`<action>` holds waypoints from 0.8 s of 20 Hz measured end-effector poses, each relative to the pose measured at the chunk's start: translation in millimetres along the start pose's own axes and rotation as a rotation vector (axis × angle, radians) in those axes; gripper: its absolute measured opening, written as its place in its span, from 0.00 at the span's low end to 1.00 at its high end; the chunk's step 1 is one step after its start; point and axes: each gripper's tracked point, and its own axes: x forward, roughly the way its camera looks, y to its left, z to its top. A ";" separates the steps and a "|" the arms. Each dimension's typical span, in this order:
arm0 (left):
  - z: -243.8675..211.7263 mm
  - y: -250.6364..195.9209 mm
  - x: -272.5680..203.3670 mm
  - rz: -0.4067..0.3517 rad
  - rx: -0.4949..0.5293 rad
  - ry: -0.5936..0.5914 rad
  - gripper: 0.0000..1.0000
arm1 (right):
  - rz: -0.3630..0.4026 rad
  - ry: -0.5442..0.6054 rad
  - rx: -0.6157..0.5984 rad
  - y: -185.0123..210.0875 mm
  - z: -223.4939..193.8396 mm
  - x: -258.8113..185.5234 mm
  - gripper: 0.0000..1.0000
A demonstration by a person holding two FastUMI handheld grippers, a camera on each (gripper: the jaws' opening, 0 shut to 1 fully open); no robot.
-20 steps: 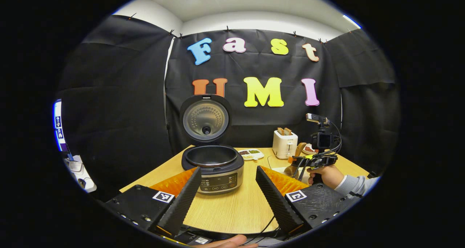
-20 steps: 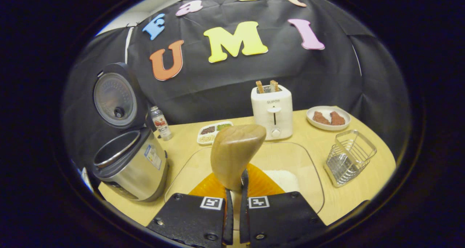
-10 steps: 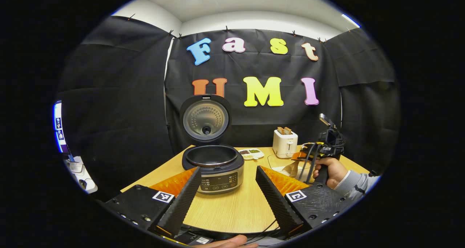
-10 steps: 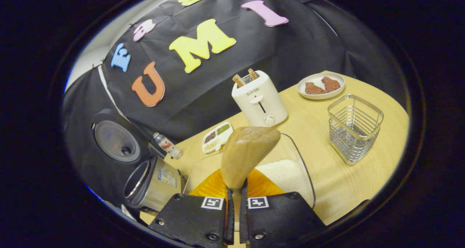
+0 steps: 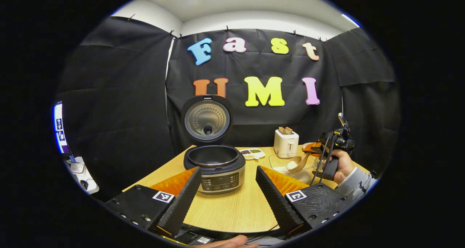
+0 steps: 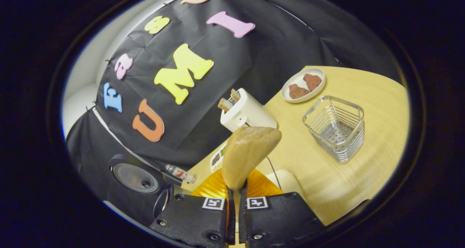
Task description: Close the left gripper, press the button to open the rice cooker; take a wooden spoon from the chopstick holder with the right hand, scoop a spoonful of rice and pour it into the rice cooker, then put the wooden spoon back into the chopstick holder.
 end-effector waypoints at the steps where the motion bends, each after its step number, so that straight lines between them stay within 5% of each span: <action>1: 1.0 -0.2 -0.6 0.000 -0.002 -0.001 0.96 | 0.011 -0.004 0.021 -0.6 2.0 -3.1 0.08; 7: -4.5 2.9 -1.1 0.002 -0.009 0.014 0.96 | 0.104 -0.007 0.276 7.8 14.5 -16.5 0.08; 16: -7.9 9.9 -2.8 0.016 -0.012 0.023 0.96 | 0.372 0.112 0.719 73.0 14.2 -42.9 0.08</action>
